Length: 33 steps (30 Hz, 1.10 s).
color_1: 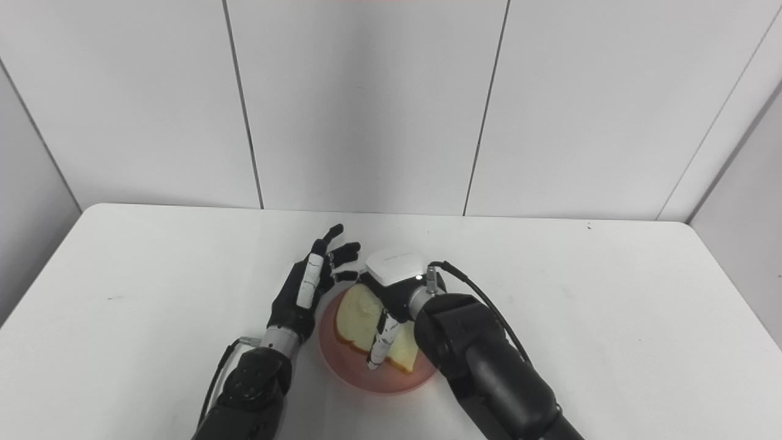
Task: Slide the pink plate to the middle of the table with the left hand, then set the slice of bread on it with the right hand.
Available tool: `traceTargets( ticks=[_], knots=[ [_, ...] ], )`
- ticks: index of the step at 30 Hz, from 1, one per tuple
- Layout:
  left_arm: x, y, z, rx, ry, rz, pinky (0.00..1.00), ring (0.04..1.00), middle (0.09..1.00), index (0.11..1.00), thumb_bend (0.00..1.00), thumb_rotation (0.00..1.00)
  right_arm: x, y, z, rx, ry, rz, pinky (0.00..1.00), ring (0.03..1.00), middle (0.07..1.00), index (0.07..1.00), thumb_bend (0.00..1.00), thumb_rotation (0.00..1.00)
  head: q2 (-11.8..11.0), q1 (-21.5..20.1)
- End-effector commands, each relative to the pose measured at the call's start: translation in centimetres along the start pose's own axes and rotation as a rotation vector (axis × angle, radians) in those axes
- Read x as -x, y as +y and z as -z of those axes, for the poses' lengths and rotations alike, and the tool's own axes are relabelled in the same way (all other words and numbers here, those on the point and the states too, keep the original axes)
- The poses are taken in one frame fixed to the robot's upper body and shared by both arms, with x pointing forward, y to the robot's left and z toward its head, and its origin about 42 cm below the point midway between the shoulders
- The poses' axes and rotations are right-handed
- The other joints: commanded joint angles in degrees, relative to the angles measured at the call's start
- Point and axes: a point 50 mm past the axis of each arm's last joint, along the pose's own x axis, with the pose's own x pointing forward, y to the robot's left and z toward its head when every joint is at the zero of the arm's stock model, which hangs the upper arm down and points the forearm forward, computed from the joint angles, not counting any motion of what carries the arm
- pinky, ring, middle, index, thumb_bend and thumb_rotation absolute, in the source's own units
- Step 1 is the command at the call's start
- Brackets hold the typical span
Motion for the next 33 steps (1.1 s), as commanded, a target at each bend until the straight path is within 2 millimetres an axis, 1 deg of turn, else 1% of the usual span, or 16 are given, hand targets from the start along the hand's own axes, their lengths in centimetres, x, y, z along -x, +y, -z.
traceTargets(
  ticks=[1, 2, 4, 8, 17, 20, 24, 26, 28, 29, 30, 31, 32, 33],
  knots=[
    [1.3, 0.6, 2.1, 0.018, 0.105, -0.023, 0.7, 0.838, 0.802, 0.9, 0.89, 1.0, 0.8, -2.3, 0.1, 0.056, -0.01, 0.072, 0.91, 0.899, 0.886, 0.826, 1.0, 0.38, 0.1, 0.0],
    [1.3, 0.6, 2.1, 0.022, 0.108, -0.024, 0.7, 0.848, 0.807, 0.902, 0.89, 1.0, 0.8, -2.4, 0.1, 0.062, -0.007, 0.067, 0.97, 0.937, 0.913, 0.839, 1.0, 0.4, 0.1, 0.0],
    [1.3, 0.6, 2.1, 0.023, 0.112, -0.025, 0.71, 0.851, 0.809, 0.903, 0.89, 1.0, 1.0, -2.5, 0.2, 0.078, -0.004, 0.066, 0.99, 0.951, 0.924, 0.842, 1.0, 0.41, 0.1, -0.1],
    [1.4, 0.6, 2.1, 0.021, 0.11, -0.024, 0.7, 0.838, 0.797, 0.899, 0.88, 1.0, 1.5, -2.8, 0.3, 0.109, -0.006, 0.074, 1.0, 0.996, 0.977, 0.853, 1.0, 0.44, 0.0, -0.3],
    [1.5, 0.7, 2.2, 0.017, 0.107, -0.017, 0.7, 0.835, 0.79, 0.901, 0.87, 1.0, 3.0, -3.6, 0.4, 0.149, -0.02, 0.082, 1.0, 1.0, 1.0, 0.87, 1.0, 0.47, 0.1, -0.6],
    [1.4, 0.7, 2.3, 0.024, 0.111, -0.017, 0.7, 0.829, 0.791, 0.899, 0.89, 1.0, 3.9, -4.2, 0.4, 0.131, -0.023, 0.089, 1.0, 1.0, 1.0, 0.878, 1.0, 0.47, 0.1, -0.7],
    [1.4, 0.7, 2.4, 0.029, 0.11, -0.016, 0.7, 0.82, 0.787, 0.896, 0.89, 1.0, 5.1, -4.7, 0.6, 0.092, -0.034, 0.152, 1.0, 1.0, 1.0, 0.888, 1.0, 0.47, 0.1, -0.7],
    [1.5, 0.8, 2.3, 0.028, 0.108, -0.018, 0.7, 0.82, 0.787, 0.896, 0.9, 1.0, 5.9, -4.9, 0.9, 0.04, -0.044, 0.195, 1.0, 1.0, 1.0, 0.904, 1.0, 0.47, 0.1, -0.7],
    [1.4, 0.9, 2.3, 0.026, 0.108, -0.019, 0.7, 0.826, 0.792, 0.902, 0.91, 1.0, 6.8, -4.8, 1.5, -0.054, -0.061, 0.245, 1.0, 0.998, 0.995, 0.935, 1.0, 0.45, 0.1, -0.9],
    [1.4, 1.0, 2.3, 0.033, 0.108, -0.021, 0.7, 0.826, 0.792, 0.902, 0.91, 1.0, 7.0, -4.5, 1.9, -0.14, -0.074, 0.278, 1.0, 0.998, 0.994, 0.937, 1.0, 0.45, 0.1, -1.0],
    [1.4, 1.0, 2.2, 0.039, 0.108, -0.023, 0.71, 0.835, 0.793, 0.905, 0.9, 1.0, 7.2, -4.1, 2.4, -0.229, -0.091, 0.31, 0.99, 0.983, 0.981, 0.96, 1.0, 0.46, 0.1, -1.1],
    [1.4, 1.1, 2.2, 0.035, 0.105, -0.024, 0.71, 0.841, 0.793, 0.905, 0.89, 1.0, 7.0, -3.6, 2.9, -0.325, -0.109, 0.34, 0.99, 0.979, 0.976, 0.977, 0.97, 0.48, 0.0, -1.2],
    [1.4, 1.2, 2.2, 0.027, 0.101, -0.026, 0.71, 0.847, 0.803, 0.907, 0.88, 1.0, 6.7, -3.0, 3.5, -0.408, -0.116, 0.365, 0.96, 0.976, 0.976, 0.989, 0.94, 0.55, -0.1, -1.2],
    [1.4, 1.2, 2.3, 0.019, 0.096, -0.029, 0.71, 0.848, 0.814, 0.904, 0.89, 1.0, 6.2, -2.4, 4.0, -0.47, -0.122, 0.389, 0.9, 0.969, 0.979, 0.996, 0.92, 0.65, -0.1, -1.2]
  ],
)
